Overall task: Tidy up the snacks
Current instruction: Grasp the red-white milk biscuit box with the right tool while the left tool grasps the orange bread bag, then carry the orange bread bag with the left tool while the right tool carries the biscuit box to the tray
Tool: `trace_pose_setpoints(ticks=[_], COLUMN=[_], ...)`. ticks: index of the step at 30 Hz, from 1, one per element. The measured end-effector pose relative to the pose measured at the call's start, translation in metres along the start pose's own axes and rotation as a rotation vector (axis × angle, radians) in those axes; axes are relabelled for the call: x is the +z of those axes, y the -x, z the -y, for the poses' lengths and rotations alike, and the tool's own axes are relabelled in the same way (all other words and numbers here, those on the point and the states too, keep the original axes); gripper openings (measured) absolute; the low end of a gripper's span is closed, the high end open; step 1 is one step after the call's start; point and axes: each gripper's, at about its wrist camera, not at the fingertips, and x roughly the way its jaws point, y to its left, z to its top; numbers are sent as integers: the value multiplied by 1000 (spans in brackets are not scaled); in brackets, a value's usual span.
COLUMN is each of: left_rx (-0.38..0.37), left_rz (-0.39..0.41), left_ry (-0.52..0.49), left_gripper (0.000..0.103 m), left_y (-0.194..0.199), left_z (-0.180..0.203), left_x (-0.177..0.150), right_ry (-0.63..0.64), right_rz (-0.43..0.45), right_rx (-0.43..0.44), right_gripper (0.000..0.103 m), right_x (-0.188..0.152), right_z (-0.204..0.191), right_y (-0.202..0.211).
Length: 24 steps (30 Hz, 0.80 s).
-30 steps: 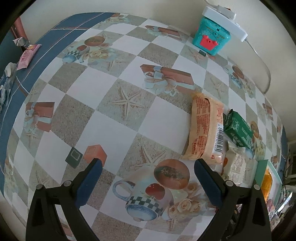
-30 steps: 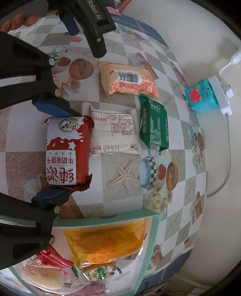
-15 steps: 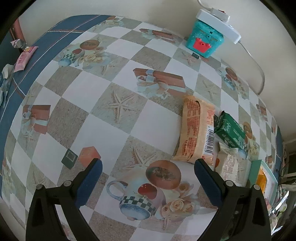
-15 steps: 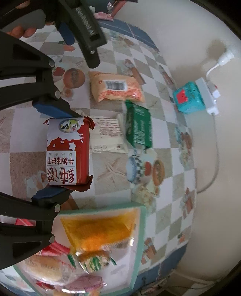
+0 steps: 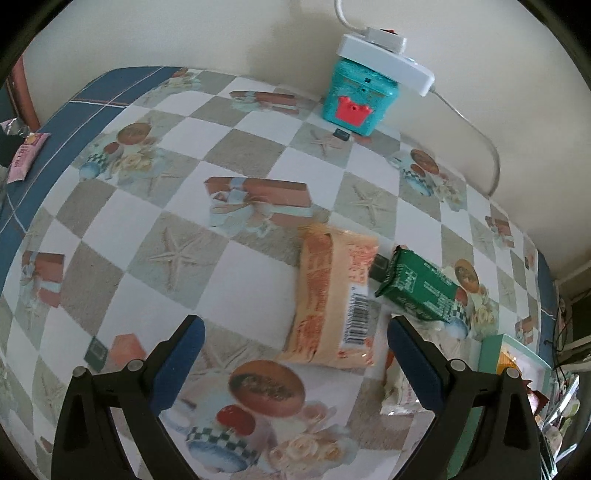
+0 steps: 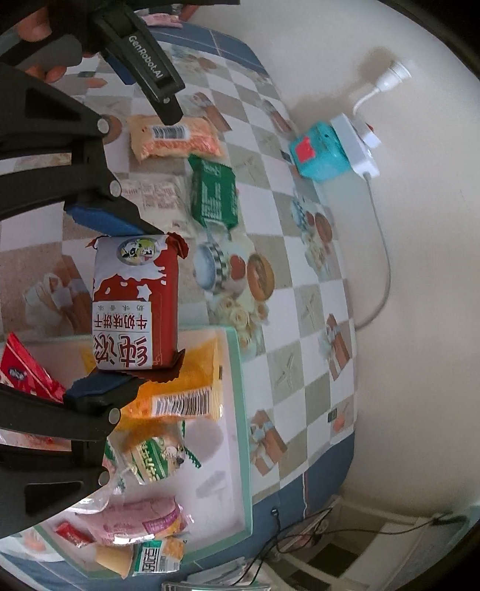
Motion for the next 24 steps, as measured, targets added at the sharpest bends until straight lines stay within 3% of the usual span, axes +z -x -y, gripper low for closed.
trace_pose_setpoints(ticks=[7,13,14,18,21,24], left_rx=[40,60,58,58,50,77], left_rz=[38,57,58,54,40,33], left_ry=[-29,-49,-52,-66,-73,-89], left_gripper=[79,72,66,63,51,49], left_y=[-14,-21,-22,-25,-28,-28], left_z=[16,20,21,25,29,32], left_x=[-1,-3,-3,-3,-4,-5], right_ry=[-8,-2,2,7,4,8], right_rz=[-10,-1,-1,-6,-5,-7], right_rx=[13,13,14,18,20,20], right_gripper=[66,66,66,66,66,66], right_x=[0,0,0,-1,-1,-1], right_z=[3,1,0,-1,-1,-1], right_y=[-3,1,1,1,1,1])
